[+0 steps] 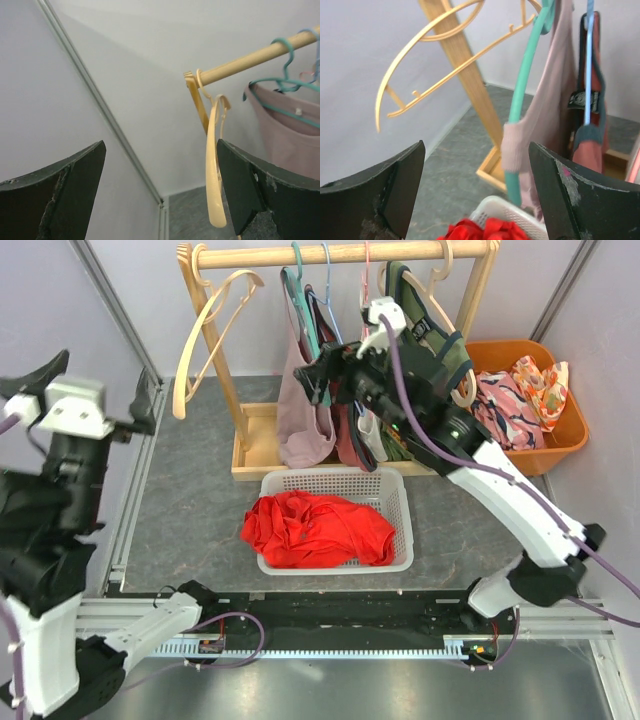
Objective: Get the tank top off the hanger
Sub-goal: Pick up the hanger from the clothesline.
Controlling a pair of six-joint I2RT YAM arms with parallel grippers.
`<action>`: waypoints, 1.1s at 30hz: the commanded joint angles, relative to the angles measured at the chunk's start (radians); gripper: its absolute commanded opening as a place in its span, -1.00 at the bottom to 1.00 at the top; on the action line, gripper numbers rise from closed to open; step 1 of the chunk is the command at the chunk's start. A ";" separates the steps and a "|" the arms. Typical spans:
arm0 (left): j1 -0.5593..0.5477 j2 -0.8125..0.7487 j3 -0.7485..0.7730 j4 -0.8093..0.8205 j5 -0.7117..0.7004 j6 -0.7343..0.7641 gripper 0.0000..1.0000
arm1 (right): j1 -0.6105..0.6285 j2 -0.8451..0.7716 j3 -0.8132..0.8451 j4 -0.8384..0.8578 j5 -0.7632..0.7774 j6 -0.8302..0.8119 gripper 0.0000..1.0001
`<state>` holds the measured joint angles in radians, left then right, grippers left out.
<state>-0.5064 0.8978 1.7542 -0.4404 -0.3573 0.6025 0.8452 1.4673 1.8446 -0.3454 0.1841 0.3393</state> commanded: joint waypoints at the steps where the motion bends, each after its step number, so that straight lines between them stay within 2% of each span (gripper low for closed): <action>1: -0.004 -0.014 -0.035 -0.130 0.101 -0.141 0.99 | -0.001 0.125 0.198 -0.040 0.101 -0.092 0.85; 3: -0.004 -0.029 -0.048 -0.130 0.095 -0.139 0.99 | -0.001 0.190 0.290 -0.072 0.101 -0.106 0.85; 8: -0.006 -0.045 -0.065 -0.133 0.096 -0.135 0.99 | -0.001 0.272 0.375 -0.106 0.107 -0.105 0.82; 21: -0.001 -0.050 -0.062 -0.152 0.107 -0.138 0.99 | 0.003 0.223 0.226 -0.107 0.196 -0.174 0.52; 24: 0.003 -0.043 -0.050 -0.159 0.115 -0.142 0.99 | 0.002 0.214 0.199 -0.107 0.218 -0.187 0.36; 27: 0.008 -0.040 -0.048 -0.164 0.119 -0.142 0.98 | 0.002 0.199 0.168 -0.092 0.227 -0.198 0.10; 28: 0.009 -0.039 -0.048 -0.162 0.123 -0.144 0.97 | 0.002 0.197 0.162 -0.080 0.229 -0.203 -0.06; 30: 0.012 -0.037 -0.050 -0.167 0.127 -0.145 0.93 | 0.002 0.186 0.151 -0.067 0.232 -0.213 -0.26; 31: 0.014 -0.036 -0.053 -0.169 0.129 -0.147 0.92 | 0.002 0.185 0.148 -0.054 0.235 -0.220 -0.44; 33: 0.017 -0.037 -0.064 -0.170 0.133 -0.148 0.89 | 0.002 0.180 0.150 -0.043 0.247 -0.238 -0.63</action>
<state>-0.4984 0.8494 1.6802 -0.6006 -0.2501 0.4911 0.8425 1.7000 1.9942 -0.4469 0.3981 0.1425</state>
